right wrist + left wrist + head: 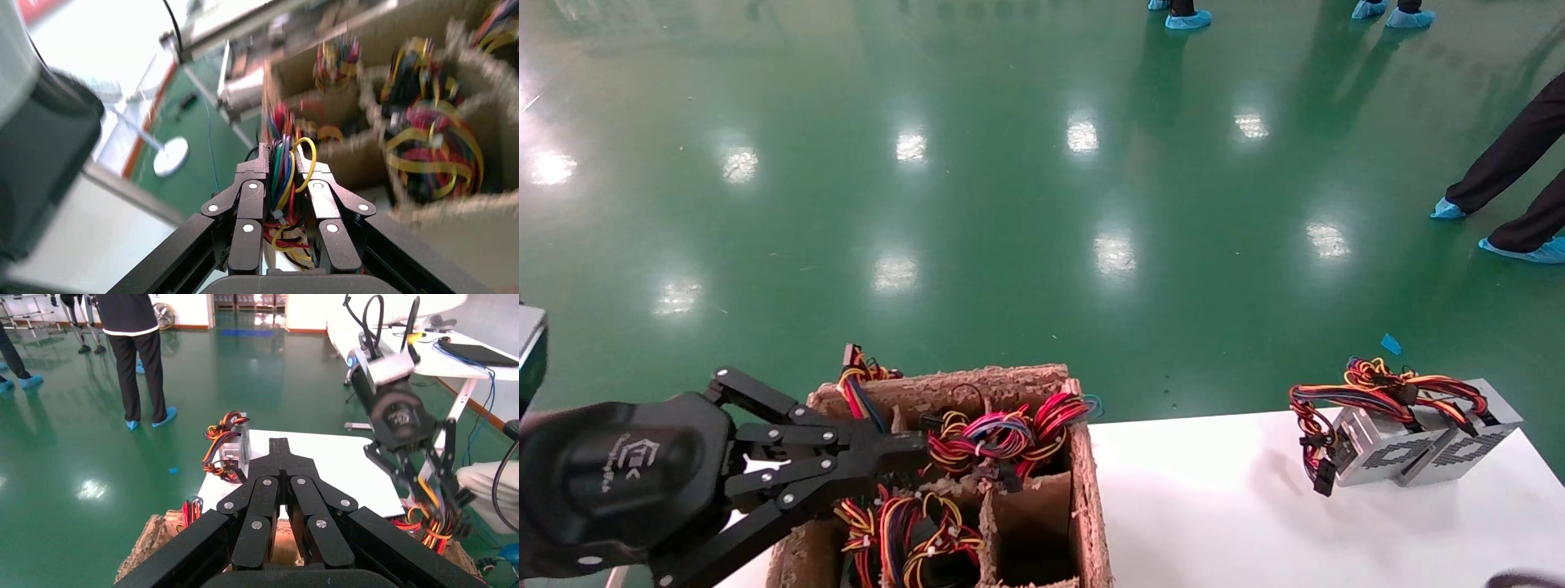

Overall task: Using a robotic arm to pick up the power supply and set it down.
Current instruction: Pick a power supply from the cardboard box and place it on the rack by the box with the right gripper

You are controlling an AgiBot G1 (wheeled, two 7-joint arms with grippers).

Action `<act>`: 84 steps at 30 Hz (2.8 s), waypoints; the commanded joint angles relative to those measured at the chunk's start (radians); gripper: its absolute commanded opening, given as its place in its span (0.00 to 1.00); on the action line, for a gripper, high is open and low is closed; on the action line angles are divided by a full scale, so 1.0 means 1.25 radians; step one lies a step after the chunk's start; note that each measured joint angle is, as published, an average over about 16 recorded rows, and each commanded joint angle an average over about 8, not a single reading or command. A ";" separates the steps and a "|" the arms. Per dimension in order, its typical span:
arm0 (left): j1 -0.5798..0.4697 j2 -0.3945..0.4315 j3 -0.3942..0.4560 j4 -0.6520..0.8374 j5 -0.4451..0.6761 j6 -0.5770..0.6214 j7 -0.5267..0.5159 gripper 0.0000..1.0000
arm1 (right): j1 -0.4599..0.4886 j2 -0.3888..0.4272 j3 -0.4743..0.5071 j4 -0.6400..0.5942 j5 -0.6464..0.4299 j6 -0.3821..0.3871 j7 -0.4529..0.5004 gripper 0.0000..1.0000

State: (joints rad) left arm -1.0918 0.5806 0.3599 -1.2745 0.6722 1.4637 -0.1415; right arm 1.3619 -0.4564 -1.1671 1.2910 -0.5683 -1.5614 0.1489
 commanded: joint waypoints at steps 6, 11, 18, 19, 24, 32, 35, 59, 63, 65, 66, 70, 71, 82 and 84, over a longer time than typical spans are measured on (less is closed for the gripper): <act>0.000 0.000 0.000 0.000 0.000 0.000 0.000 0.00 | -0.030 0.020 0.000 -0.036 0.119 -0.021 -0.028 0.00; 0.000 0.000 0.000 0.000 0.000 0.000 0.000 0.00 | -0.050 0.039 -0.006 -0.045 0.230 -0.029 -0.050 0.00; 0.000 0.000 0.000 0.000 0.000 0.000 0.000 0.00 | -0.069 0.064 -0.006 -0.046 0.371 -0.032 -0.069 0.00; 0.000 0.000 0.000 0.000 0.000 0.000 0.000 0.00 | -0.072 0.069 -0.005 -0.048 0.388 -0.032 -0.072 0.00; 0.000 0.000 0.000 0.000 0.000 0.000 0.000 0.00 | -0.082 0.093 0.009 -0.059 0.471 -0.030 -0.080 0.00; 0.000 0.000 0.000 0.000 0.000 0.000 0.000 0.00 | -0.090 0.116 0.046 -0.084 0.579 -0.028 -0.084 0.00; 0.000 0.000 0.000 0.000 0.000 0.000 0.000 0.00 | -0.093 0.114 0.060 -0.098 0.602 -0.028 -0.092 0.00; 0.000 0.000 0.001 0.000 0.000 0.000 0.000 0.00 | -0.068 0.078 0.151 -0.457 0.661 0.011 -0.102 0.00; 0.000 0.000 0.001 0.000 0.000 0.000 0.000 0.00 | -0.062 0.093 0.155 -0.522 0.657 0.052 -0.119 0.00; 0.000 0.000 0.001 0.000 0.000 0.000 0.000 0.00 | -0.058 0.107 0.156 -0.549 0.652 0.080 -0.132 0.00; 0.000 0.000 0.001 0.000 0.000 0.000 0.000 0.00 | -0.057 0.115 0.156 -0.560 0.648 0.096 -0.139 0.00; 0.000 0.000 0.001 0.000 -0.001 0.000 0.000 0.00 | -0.052 0.148 0.157 -0.594 0.636 0.161 -0.165 0.00; 0.000 0.000 0.001 0.000 -0.001 0.000 0.000 0.00 | -0.052 0.156 0.157 -0.600 0.633 0.178 -0.172 0.00; 0.000 0.000 0.001 0.000 -0.001 0.000 0.000 0.00 | -0.085 0.206 0.155 -0.661 0.651 0.339 -0.227 0.00; 0.000 0.000 0.001 0.000 -0.001 0.000 0.000 0.00 | -0.098 0.209 0.154 -0.670 0.660 0.356 -0.231 0.00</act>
State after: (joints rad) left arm -1.0921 0.5801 0.3611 -1.2745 0.6714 1.4632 -0.1409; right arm 1.2398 -0.1987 -0.9745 0.4578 0.2558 -1.1287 -0.1387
